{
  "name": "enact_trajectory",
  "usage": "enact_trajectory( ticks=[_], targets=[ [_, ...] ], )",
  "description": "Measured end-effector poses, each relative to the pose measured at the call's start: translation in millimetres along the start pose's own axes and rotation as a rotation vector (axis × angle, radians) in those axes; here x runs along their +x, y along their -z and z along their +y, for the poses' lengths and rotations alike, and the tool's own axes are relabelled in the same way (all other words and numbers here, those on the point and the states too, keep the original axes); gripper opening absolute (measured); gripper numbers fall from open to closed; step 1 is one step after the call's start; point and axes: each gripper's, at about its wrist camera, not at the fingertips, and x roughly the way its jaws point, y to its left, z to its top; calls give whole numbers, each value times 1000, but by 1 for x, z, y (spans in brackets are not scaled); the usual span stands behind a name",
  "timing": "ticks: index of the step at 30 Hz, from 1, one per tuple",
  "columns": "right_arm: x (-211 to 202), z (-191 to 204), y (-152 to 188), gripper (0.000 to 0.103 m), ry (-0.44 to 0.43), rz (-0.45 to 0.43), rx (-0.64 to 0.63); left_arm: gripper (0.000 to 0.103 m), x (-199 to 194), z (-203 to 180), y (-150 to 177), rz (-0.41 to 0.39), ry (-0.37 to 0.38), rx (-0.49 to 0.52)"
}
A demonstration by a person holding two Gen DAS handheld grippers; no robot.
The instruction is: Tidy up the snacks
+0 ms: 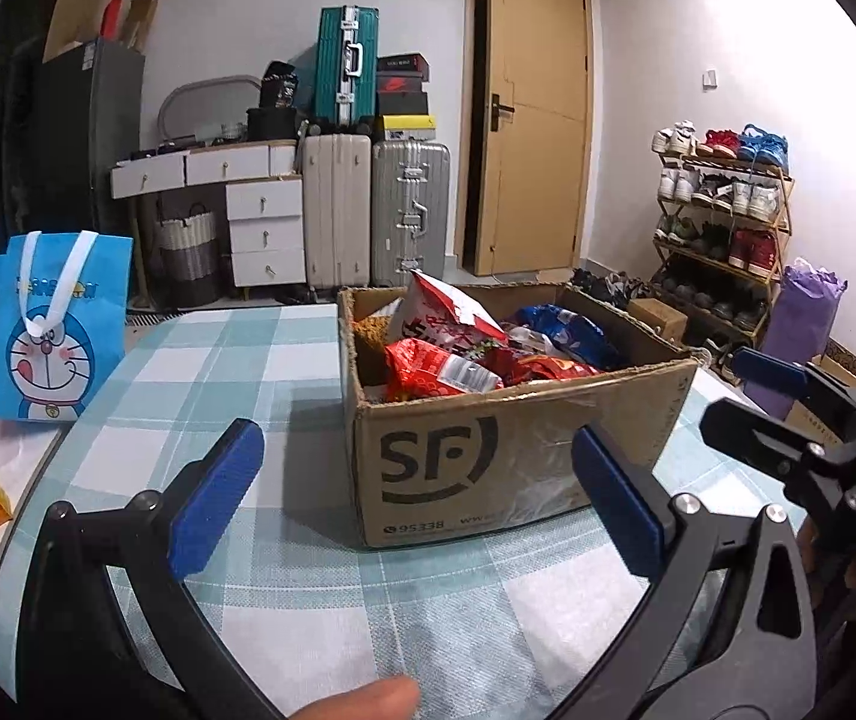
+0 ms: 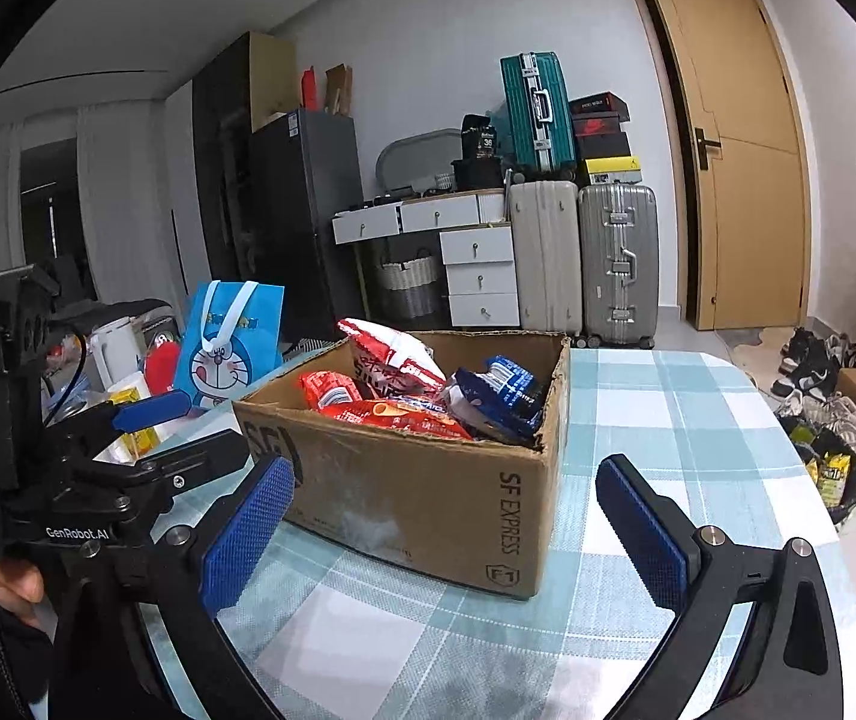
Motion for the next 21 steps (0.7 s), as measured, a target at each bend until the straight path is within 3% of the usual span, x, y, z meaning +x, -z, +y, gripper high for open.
enact_trajectory(
  ticks=[11,21],
  targets=[
    [5,12,6,103,3,-3,-50,103,3,10,13,-20,-32,-21],
    [-2,7,8,103,14,-37,-21,103,1,12,15,-24,-30,-27]
  ],
)
